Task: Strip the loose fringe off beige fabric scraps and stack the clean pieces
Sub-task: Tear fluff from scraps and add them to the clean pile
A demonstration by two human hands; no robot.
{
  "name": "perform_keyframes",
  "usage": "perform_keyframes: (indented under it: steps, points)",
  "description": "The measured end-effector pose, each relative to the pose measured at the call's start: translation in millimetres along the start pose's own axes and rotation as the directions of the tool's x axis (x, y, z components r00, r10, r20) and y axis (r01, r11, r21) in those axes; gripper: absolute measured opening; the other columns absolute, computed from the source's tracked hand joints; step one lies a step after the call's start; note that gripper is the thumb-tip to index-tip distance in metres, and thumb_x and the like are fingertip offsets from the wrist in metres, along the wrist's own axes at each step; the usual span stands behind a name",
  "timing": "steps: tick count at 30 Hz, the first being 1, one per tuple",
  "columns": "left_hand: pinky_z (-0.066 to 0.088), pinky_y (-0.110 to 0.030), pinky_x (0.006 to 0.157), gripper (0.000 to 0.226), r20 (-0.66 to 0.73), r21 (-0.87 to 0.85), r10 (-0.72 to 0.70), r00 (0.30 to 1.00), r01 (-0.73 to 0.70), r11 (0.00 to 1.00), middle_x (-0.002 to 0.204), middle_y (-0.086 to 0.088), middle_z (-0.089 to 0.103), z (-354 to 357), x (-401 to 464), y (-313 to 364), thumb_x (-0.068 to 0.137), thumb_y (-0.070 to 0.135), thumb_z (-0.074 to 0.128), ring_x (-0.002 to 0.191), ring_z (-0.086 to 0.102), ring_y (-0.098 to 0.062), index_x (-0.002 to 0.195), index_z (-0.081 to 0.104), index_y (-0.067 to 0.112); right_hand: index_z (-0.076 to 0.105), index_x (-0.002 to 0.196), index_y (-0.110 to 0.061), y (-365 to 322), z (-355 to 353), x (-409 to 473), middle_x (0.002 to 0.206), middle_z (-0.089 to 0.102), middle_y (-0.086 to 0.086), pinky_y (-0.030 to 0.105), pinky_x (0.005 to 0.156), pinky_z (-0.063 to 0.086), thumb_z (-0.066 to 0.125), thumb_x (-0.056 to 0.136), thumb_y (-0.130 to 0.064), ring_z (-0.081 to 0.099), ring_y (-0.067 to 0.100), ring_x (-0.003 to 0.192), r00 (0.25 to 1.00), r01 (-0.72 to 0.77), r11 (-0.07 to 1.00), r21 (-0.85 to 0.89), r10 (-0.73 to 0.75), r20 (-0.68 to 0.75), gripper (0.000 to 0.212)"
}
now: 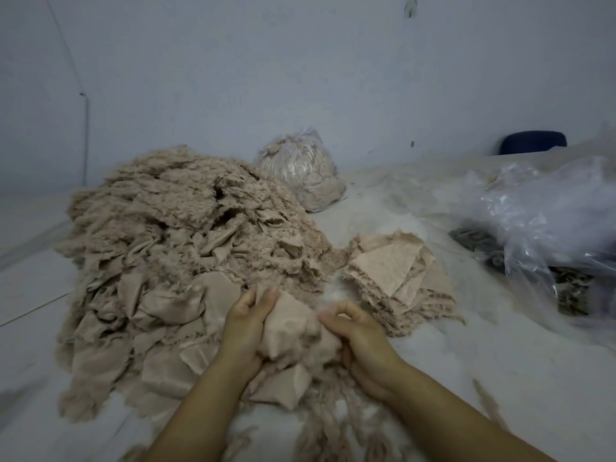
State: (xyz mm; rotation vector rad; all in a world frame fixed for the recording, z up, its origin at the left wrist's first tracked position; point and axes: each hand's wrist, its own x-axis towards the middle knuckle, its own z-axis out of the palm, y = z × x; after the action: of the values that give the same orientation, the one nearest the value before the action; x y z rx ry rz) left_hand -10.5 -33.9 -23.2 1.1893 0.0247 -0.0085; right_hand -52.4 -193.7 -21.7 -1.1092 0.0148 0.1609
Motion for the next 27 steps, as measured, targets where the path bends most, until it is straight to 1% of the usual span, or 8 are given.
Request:
perform_keyframes:
  steps: [4,5,8,11,16,19,24,27]
  points:
    - [0.055,-0.029,0.055,0.024,0.044,0.087,0.033,0.998,-0.037,0.996,0.079,-0.011,0.072,4.8,-5.3,0.7,0.079,0.025,0.067,0.07,0.069,-0.022,0.094,0.063,0.007,0.064,0.087,-0.009,2.3,1.4,-4.8,0.079,0.068,0.008,0.026,0.062,0.052,0.076,0.076,-0.025,0.065,0.019,0.069,0.989,-0.034,0.958,-0.283,0.072,0.126,0.023]
    - [0.055,-0.028,0.054,0.018,0.024,0.069,0.047,0.999,-0.049,0.996,0.074,-0.008,0.07,4.6,-4.8,0.9,0.084,0.024,0.064,0.066,0.067,-0.02,0.091,0.062,0.007,0.065,0.081,-0.009,1.9,2.1,-5.8,0.075,0.067,0.01,0.028,0.063,0.05,0.073,0.082,-0.023,0.063,0.022,0.066,0.984,-0.039,0.937,-0.347,0.095,0.148,0.016]
    - [0.05,-0.027,0.052,0.015,-0.079,0.053,0.054,0.995,-0.05,0.997,0.065,-0.004,0.059,1.3,-2.1,2.8,0.092,0.021,0.057,0.057,0.058,-0.015,0.082,0.055,0.01,0.057,0.052,-0.02,-1.3,-3.2,-5.8,0.05,0.051,0.001,0.021,0.053,0.039,0.063,0.09,-0.026,0.043,0.012,0.046,0.974,0.022,0.889,-0.457,0.083,0.209,0.04]
    - [0.049,-0.023,0.05,0.02,-0.126,0.044,0.067,0.99,-0.062,0.997,0.06,0.001,0.056,3.0,-1.0,1.0,0.094,0.021,0.054,0.052,0.056,-0.01,0.077,0.055,0.012,0.063,0.054,-0.022,-11.1,-7.5,-9.6,0.046,0.048,-0.005,0.018,0.05,0.037,0.066,0.082,-0.039,0.04,0.007,0.043,0.963,0.067,0.846,-0.528,0.084,0.257,0.033]
    - [0.052,-0.033,0.064,0.014,-0.214,-0.116,-0.02,0.977,-0.005,0.993,0.082,-0.009,0.059,4.0,1.5,3.3,0.098,0.018,0.048,0.072,0.059,-0.02,0.097,0.057,0.008,0.065,0.055,-0.025,-27.5,-24.5,-8.0,0.045,0.053,-0.004,0.019,0.043,0.033,0.064,0.089,-0.031,0.042,0.007,0.038,0.91,0.047,0.729,-0.683,0.25,0.33,0.035]
    - [0.053,-0.037,0.07,0.017,-0.174,-0.081,-0.019,0.985,0.005,0.997,0.087,-0.01,0.062,3.3,1.8,4.8,0.098,0.02,0.048,0.077,0.061,-0.023,0.103,0.058,0.007,0.068,0.056,-0.023,-32.2,-26.5,-9.5,0.047,0.056,-0.002,0.018,0.041,0.035,0.062,0.087,-0.035,0.047,0.006,0.038,0.909,0.03,0.743,-0.669,0.258,0.328,0.033]
    - [0.055,-0.036,0.063,0.018,-0.151,-0.27,-0.109,0.983,0.065,0.961,0.085,-0.014,0.062,-1.7,4.0,10.5,0.098,0.014,0.047,0.073,0.061,-0.026,0.109,0.056,0.003,0.069,0.06,-0.014,-36.2,-32.6,-0.9,0.048,0.051,0.006,0.018,0.039,0.033,0.059,0.08,-0.038,0.042,0.011,0.036,0.988,0.101,0.909,-0.405,-0.045,0.147,0.033]
    - [0.054,-0.032,0.058,0.031,-0.193,-0.428,-0.167,0.967,0.07,0.901,0.087,-0.014,0.064,-11.7,9.4,15.7,0.099,0.012,0.046,0.073,0.061,-0.024,0.125,0.052,-0.003,0.07,0.054,-0.023,-40.4,-38.8,-4.5,0.055,0.058,0.018,0.024,0.043,0.034,0.062,0.082,-0.039,0.052,0.027,0.047,0.973,0.123,0.807,-0.577,0.016,0.229,0.034]
